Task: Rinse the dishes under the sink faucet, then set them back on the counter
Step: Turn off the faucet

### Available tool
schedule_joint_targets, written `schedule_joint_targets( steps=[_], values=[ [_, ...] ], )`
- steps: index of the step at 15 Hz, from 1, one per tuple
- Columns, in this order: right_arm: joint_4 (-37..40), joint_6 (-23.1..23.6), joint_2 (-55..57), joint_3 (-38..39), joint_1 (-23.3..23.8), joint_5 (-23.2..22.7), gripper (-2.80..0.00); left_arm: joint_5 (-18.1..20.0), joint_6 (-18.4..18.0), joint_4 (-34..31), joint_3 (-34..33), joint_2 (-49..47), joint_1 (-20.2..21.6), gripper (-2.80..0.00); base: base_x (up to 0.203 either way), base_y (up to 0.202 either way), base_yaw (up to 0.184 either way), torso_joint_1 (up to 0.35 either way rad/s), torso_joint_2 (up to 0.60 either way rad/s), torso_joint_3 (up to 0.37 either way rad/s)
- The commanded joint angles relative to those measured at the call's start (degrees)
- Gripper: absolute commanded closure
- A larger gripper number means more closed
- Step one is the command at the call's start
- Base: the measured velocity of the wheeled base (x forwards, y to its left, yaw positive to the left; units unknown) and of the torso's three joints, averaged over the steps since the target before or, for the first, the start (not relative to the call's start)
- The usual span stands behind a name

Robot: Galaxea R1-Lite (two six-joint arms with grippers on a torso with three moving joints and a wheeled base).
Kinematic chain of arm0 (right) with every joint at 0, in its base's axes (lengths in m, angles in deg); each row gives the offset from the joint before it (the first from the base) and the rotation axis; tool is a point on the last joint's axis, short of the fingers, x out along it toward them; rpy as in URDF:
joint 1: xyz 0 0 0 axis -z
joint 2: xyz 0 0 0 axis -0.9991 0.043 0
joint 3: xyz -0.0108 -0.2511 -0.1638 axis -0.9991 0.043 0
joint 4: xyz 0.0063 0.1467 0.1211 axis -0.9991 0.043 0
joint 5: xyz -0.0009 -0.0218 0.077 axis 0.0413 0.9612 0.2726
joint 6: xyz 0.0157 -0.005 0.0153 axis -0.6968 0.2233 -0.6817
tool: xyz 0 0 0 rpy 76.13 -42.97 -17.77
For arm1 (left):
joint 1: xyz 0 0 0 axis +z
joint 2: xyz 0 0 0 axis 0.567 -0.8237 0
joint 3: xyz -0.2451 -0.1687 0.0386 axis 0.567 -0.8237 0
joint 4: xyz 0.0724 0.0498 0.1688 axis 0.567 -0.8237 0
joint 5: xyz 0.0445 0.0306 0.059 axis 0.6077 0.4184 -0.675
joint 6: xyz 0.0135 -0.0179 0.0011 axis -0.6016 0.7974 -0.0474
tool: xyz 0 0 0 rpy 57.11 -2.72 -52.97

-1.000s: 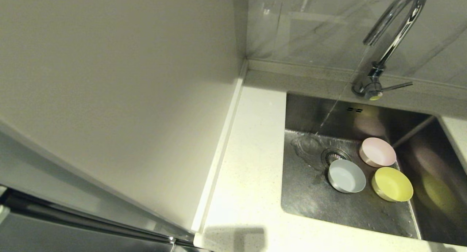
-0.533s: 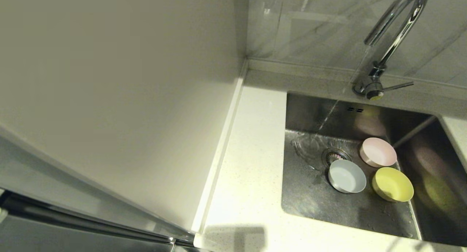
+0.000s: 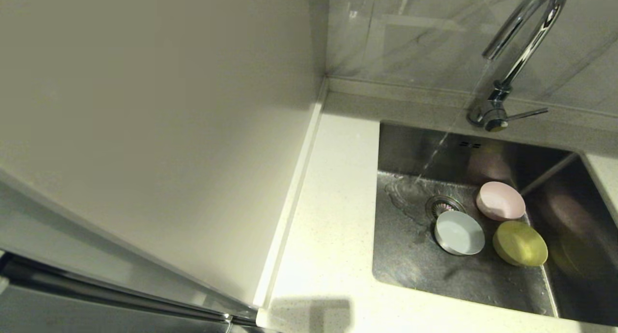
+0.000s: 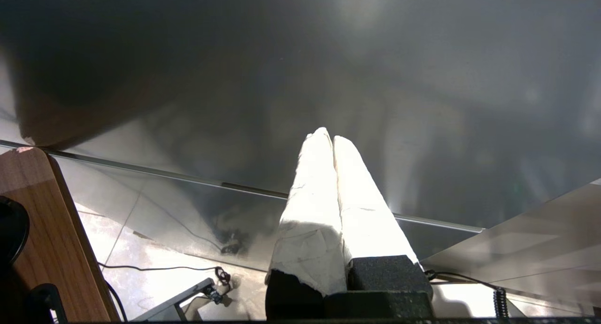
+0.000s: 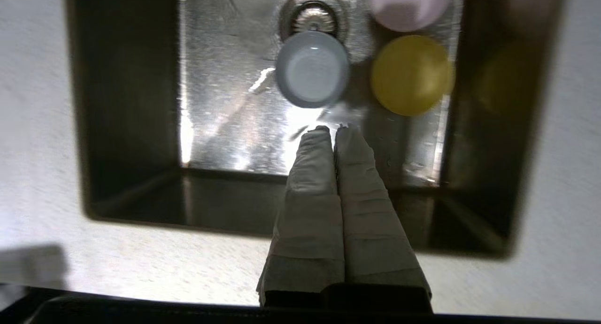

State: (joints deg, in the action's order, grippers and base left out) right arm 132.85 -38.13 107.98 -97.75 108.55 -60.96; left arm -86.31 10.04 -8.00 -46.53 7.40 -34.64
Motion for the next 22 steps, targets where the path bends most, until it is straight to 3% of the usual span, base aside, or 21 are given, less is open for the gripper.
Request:
schedule_joint_targets(
  steps=[1,3,7,9,11,15,17,19,22],
  values=[
    [0.34,-2.27,10.97,-4.6,1.02,-3.74,0.0,0.0,0.02,0.02,-0.18,0.0,0.01,0.0,0.0,0.0,0.0,0.0,0.0,0.0],
    [0.21,-3.67,15.25,-6.72,1.26,-5.39,0.0,0.0,0.02,0.02,-0.18,0.0,0.01,0.0,0.0,0.0,0.0,0.0,0.0,0.0],
    [-5.16,-1.03,19.25,-7.66,2.99,-5.91,0.0,0.0,0.02,0.02,-0.18,0.0,0.01,0.0,0.0,0.0,0.0,0.0,0.0,0.0],
    [-6.13,-3.69,21.43,-7.86,5.09,-12.85,0.0,0.0,0.02,0.02,-0.1,0.0,0.01,0.0,0.0,0.0,0.0,0.0,0.0,0.0],
    [-6.24,-9.98,24.33,-8.9,7.47,-17.6,0.0,0.0,0.02,0.02,-0.18,0.0,0.01,0.0,0.0,0.0,0.0,0.0,0.0,0.0],
    [-6.08,-12.19,28.25,-9.39,10.78,-30.64,0.0,0.0,0.02,0.02,-0.18,0.0,0.01,0.0,0.0,0.0,0.0,0.0,0.0,0.0],
    [-6.17,-17.22,29.63,-11.22,10.81,-35.78,0.0,0.0,0.02,0.02,-0.18,0.0,0.01,0.0,0.0,0.0,0.0,0.0,0.0,0.0],
    [-6.25,-20.11,30.41,-12.6,10.72,-38.88,0.0,0.0,0.02,0.02,-0.18,0.0,0.01,0.0,0.0,0.0,0.0,0.0,0.0,0.0],
    [-9.71,-20.05,30.95,-13.13,10.57,-39.04,0.0,0.0,0.02,0.02,-0.18,0.0,0.01,0.0,0.0,0.0,0.0,0.0,0.0,0.0]
  ],
)
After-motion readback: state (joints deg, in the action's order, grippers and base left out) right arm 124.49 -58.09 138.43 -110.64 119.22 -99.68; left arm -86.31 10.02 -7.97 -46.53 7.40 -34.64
